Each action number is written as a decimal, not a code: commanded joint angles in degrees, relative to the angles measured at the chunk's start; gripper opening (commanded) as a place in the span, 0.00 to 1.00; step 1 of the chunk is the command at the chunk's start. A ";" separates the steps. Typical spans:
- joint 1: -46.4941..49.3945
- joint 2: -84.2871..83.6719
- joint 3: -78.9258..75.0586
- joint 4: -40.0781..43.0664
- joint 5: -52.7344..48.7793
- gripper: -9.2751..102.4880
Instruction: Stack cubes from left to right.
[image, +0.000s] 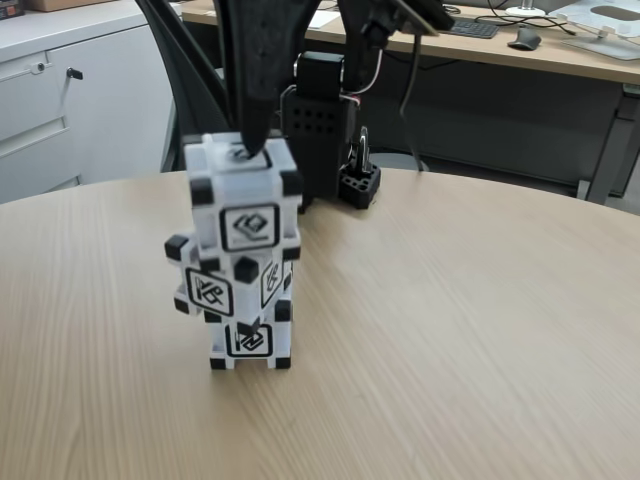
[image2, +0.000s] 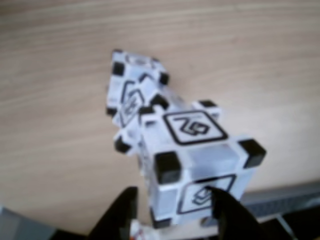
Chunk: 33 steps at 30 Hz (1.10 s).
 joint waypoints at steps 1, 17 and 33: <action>0.18 0.09 -0.09 1.67 -0.26 0.25; 0.18 0.09 -0.09 1.67 0.70 0.15; 0.18 1.05 -0.97 1.67 0.35 0.08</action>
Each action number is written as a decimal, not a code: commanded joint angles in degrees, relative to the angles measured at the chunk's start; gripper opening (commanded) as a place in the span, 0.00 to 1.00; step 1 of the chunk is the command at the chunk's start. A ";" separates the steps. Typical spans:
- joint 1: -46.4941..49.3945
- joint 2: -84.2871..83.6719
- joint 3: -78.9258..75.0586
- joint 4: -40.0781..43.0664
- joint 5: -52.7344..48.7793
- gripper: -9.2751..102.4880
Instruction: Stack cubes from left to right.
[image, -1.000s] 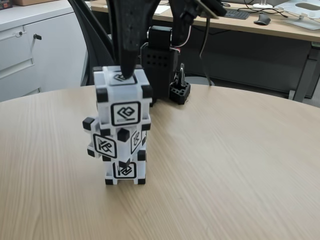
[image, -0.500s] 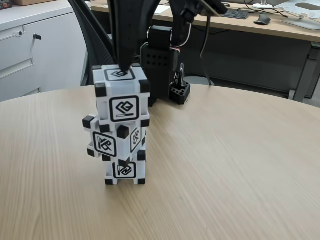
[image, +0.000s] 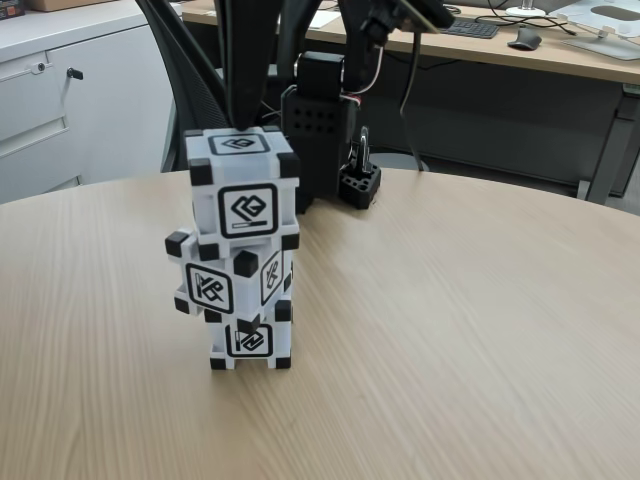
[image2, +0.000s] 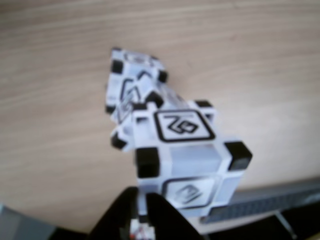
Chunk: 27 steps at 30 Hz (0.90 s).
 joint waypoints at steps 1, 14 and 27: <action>0.18 0.88 -0.70 1.67 0.35 0.08; 0.18 14.06 -0.88 1.05 3.52 0.08; 0.00 32.34 0.00 0.97 7.38 0.08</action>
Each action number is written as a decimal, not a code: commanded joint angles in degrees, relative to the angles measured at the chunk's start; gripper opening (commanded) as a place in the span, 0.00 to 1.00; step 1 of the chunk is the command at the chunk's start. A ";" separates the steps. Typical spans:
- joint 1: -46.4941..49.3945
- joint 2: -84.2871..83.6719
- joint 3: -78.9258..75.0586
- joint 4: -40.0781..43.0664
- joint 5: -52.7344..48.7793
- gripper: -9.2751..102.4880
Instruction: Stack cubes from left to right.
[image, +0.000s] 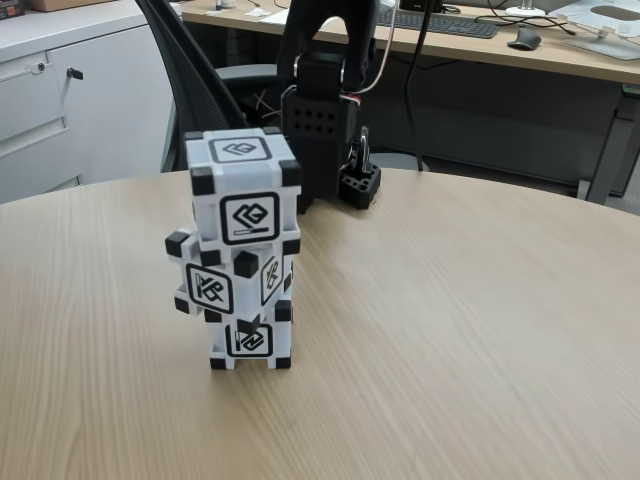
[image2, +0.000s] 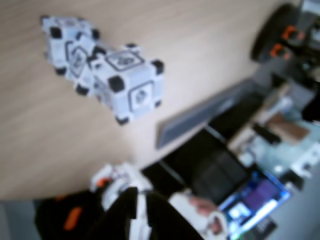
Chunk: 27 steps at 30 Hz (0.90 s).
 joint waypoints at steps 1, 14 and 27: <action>-0.09 2.20 -0.26 0.97 0.70 0.08; -0.09 2.37 -0.18 0.97 4.04 0.08; -0.09 2.29 -0.18 0.97 4.92 0.08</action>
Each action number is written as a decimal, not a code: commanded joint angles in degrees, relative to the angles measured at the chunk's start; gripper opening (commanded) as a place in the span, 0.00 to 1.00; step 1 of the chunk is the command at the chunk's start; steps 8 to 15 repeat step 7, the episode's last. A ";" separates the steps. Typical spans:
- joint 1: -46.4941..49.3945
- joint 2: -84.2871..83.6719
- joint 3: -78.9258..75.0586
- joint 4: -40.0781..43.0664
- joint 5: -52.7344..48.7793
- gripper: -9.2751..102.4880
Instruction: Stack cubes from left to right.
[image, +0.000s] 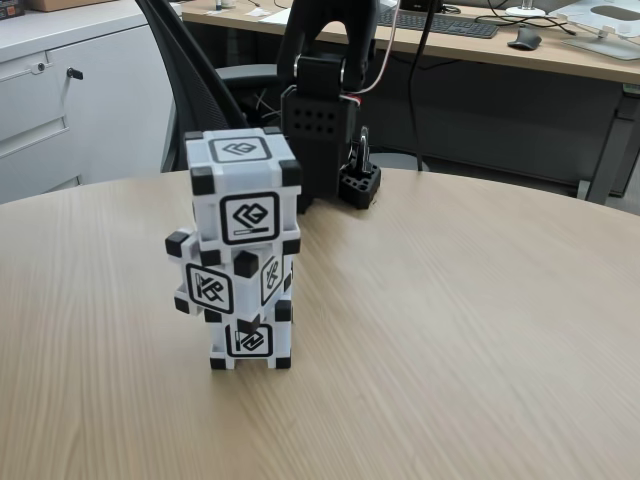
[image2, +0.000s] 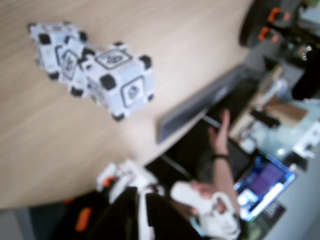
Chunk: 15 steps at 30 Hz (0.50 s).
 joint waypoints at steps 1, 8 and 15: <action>-0.09 0.26 -0.18 0.97 -0.44 0.08; -0.09 0.00 -0.18 0.97 -0.97 0.08; -0.09 0.00 -0.18 0.97 -0.97 0.08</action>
